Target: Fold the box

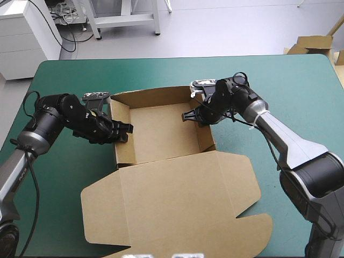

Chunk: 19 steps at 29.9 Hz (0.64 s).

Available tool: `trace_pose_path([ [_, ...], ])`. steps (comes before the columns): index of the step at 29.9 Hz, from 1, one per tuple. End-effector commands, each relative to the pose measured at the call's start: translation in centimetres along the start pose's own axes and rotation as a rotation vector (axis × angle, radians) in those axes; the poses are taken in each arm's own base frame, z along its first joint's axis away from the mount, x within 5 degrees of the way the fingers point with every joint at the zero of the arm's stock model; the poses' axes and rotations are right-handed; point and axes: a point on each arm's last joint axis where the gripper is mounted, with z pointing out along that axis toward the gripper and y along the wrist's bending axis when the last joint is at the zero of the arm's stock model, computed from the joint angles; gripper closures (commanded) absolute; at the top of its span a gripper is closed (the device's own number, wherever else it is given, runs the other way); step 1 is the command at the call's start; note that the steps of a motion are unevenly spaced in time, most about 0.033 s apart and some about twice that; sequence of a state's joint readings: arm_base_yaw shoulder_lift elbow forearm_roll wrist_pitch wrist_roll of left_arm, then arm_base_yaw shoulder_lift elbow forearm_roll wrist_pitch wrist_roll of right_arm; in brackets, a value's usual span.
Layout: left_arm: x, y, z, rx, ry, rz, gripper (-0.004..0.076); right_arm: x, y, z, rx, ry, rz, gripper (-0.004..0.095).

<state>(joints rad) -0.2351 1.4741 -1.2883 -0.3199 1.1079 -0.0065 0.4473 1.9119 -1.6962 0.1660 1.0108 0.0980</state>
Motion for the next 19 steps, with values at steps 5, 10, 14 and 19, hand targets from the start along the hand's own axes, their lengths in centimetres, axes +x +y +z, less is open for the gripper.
trace_pose_path([
  [5,-0.6,-1.6,-2.1,0.093,-0.134,-0.024,0.0731,-0.9,1.5,-3.5,-0.081,-0.121,0.019,0.0928],
  [10,-0.7,-0.9,-2.1,0.015,-0.146,-0.070,0.0731,-0.8,1.6,-3.5,-0.087,-0.120,0.025,0.0928],
  [14,-0.6,0.1,-1.8,-0.087,-0.117,-0.091,0.0731,-0.8,1.6,-3.5,-0.089,-0.120,0.029,0.0928],
  [19,-0.5,0.3,-1.0,-0.178,-0.081,-0.068,0.0731,-0.8,1.6,-3.5,-0.089,-0.120,0.030,0.0928],
])
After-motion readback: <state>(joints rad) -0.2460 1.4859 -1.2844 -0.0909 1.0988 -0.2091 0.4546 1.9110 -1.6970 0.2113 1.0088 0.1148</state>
